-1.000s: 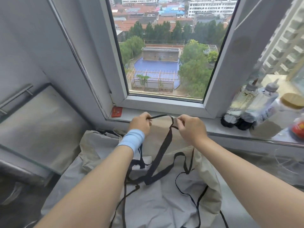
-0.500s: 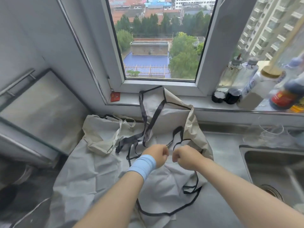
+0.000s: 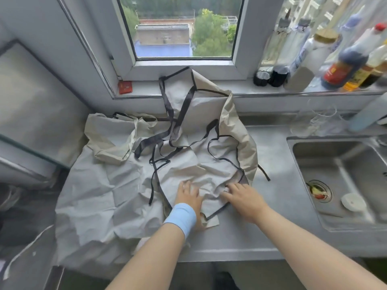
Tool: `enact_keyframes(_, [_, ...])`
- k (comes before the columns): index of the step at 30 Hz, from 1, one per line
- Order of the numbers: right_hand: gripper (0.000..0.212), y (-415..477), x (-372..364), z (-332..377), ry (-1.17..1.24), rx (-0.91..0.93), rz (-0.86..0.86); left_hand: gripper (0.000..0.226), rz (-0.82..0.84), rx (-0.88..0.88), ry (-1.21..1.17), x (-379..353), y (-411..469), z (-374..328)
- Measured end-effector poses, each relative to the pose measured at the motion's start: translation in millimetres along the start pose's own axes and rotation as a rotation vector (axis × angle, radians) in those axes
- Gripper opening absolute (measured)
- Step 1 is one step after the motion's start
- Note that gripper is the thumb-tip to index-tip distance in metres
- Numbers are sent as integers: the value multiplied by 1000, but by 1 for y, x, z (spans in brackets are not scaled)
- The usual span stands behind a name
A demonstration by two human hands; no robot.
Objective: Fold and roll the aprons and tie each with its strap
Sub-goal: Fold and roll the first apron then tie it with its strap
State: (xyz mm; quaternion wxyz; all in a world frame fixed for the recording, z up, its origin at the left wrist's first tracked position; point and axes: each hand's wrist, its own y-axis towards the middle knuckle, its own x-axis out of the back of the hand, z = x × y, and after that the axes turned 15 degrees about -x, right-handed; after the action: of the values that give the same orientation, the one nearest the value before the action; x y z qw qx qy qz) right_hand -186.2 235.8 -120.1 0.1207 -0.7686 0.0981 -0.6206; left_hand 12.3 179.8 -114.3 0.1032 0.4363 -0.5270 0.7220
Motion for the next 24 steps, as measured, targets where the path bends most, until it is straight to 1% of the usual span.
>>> enact_keyframes(2, [63, -3, -3, 2, -22, -48, -101, 66, -20, -13, 44, 2, -3, 0])
enact_keyframes(4, [66, -3, -6, 1, 18, -78, -180, 46, -122, -63, -25, 7, -7, 2])
enact_keyframes(5, [67, -3, -4, -2, 28, -88, -185, 40, -197, -78, -129, 9, -12, 3])
enact_keyframes(7, [67, -7, 7, -7, 7, -95, -165, 37, -362, -52, -436, 16, -25, 10])
enact_keyframes(8, [66, -8, 14, -9, -16, -98, -130, 37, -414, -18, -582, 20, -31, 15])
enact_keyframes(10, [63, -11, 22, -18, 2, -103, -115, 36, -453, 68, -753, 33, -45, 24])
enact_keyframes(11, [61, -11, 24, -23, 30, -122, -94, 31, -427, 94, -788, 40, -51, 26])
enact_keyframes(13, [56, -12, 29, -29, 80, -132, -30, 14, -335, 145, -796, 51, -61, 28])
enact_keyframes(14, [52, -15, 30, -32, 95, -104, -6, 10, -291, 178, -798, 56, -68, 25])
enact_keyframes(15, [51, -16, 29, -34, 108, -83, 19, 10, -240, 203, -803, 59, -73, 22])
enact_keyframes(17, [65, -22, 22, -36, 162, -42, 22, 20, -159, 239, -779, 67, -80, 11])
enact_keyframes(19, [76, -26, 19, -34, 154, 21, -8, 14, -109, 262, -731, 73, -86, 1])
enact_keyframes(20, [78, -27, 18, -32, 121, 34, -21, 16, -96, 271, -716, 74, -86, -1])
enact_keyframes(21, [75, -30, 18, -30, 98, 45, -40, 21, -89, 299, -706, 74, -89, -8])
enact_keyframes(24, [38, -35, 22, -22, 4, 21, -132, 29, -67, 356, -657, 69, -95, -17])
